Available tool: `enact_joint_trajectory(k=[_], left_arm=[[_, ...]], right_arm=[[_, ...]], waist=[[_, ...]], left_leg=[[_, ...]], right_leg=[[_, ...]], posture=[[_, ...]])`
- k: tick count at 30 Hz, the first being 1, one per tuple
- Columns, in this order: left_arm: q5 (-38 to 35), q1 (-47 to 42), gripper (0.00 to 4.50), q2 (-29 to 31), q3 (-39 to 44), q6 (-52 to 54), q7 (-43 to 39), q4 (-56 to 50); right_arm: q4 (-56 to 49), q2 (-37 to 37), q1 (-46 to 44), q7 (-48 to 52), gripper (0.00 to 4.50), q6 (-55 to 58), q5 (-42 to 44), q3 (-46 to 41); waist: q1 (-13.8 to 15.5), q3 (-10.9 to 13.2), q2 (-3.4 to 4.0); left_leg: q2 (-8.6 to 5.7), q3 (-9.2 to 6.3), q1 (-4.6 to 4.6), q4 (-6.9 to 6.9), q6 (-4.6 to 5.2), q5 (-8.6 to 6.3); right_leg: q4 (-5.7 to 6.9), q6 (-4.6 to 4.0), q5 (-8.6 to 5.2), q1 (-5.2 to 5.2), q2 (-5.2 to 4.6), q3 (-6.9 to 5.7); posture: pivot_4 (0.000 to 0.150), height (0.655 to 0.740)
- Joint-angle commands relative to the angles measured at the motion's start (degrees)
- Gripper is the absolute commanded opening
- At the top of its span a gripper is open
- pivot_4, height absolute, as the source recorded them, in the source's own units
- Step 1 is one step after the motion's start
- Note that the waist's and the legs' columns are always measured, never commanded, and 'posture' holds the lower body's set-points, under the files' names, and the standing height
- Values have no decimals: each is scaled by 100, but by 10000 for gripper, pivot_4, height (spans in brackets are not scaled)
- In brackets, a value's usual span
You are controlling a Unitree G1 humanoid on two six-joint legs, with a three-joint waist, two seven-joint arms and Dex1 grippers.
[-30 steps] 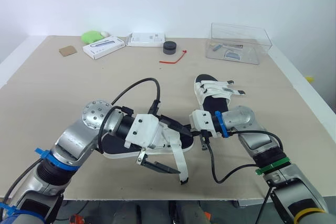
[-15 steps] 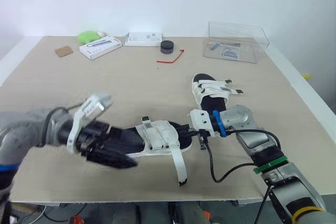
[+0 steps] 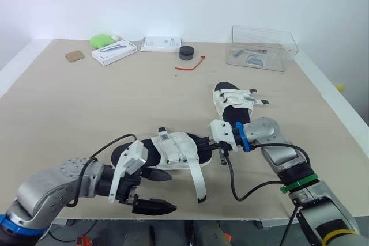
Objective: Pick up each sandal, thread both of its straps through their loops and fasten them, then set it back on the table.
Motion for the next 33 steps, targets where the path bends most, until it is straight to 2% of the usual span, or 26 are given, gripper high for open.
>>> enact_joint_trajectory(k=[1,6,17,23,29,30,31,32,33], left_arm=[[117,-346,44692,-218,-248,93,216,223],[553,-970,44692,-641,-851,43,282,774],[1114,-1417,44692,-705,-892,-411,-182,1536],[752,-1254,44692,-609,-863,-65,-580,1306],[662,-1055,44692,-902,-841,70,-324,1317],[672,-1054,39713,-933,-834,86,-290,1318],[628,-1062,37902,-994,-797,155,-223,1315],[590,-1068,31902,-1035,-769,208,-175,1311],[563,-1071,29601,-1063,-748,249,-144,1307]], right_arm=[[24,-42,110,-20,0,144,-197,104],[-109,-135,211,-41,0,218,-185,65],[-249,-137,285,-207,0,369,-169,-12],[-186,-93,229,-261,0,339,-198,21],[-96,-67,192,-262,0,278,-224,47],[-90,-67,193,-261,0,269,-228,49],[-81,-69,192,-258,0,264,-225,48],[-74,-71,191,-256,0,261,-221,47],[-69,-71,190,-255,0,259,-219,46]], waist=[[-1,0,-1],[0,0,-1],[-1,0,-1],[-1,0,-1],[-6,0,-1],[-5,0,-1],[-6,0,-1],[-6,0,-1],[-6,0,-1]], left_leg=[[0,0,0,0,0,0],[-3,0,-3,-1,0,-2],[-4,1,-4,0,0,-2],[-3,2,-3,3,2,0],[-2,0,-3,1,2,-1],[-2,-1,-3,2,3,0],[-2,-1,-3,3,3,0],[-2,0,-2,3,4,0],[-2,1,-1,3,4,1]], right_leg=[[0,1,0,0,0,0],[-2,22,12,-1,0,-1],[-2,20,10,-1,-1,-1],[-2,10,5,-1,0,-2],[-2,13,6,-1,0,0],[-2,12,6,0,-1,0],[-2,12,6,0,-1,0],[-2,11,6,0,0,1],[-1,11,6,0,1,1]], posture=[[1500,7400],[1500,7400],[1500,7400],[1500,7400],[1500,7400],[1500,7400],[1500,7400],[1500,7400],[1500,7400]])
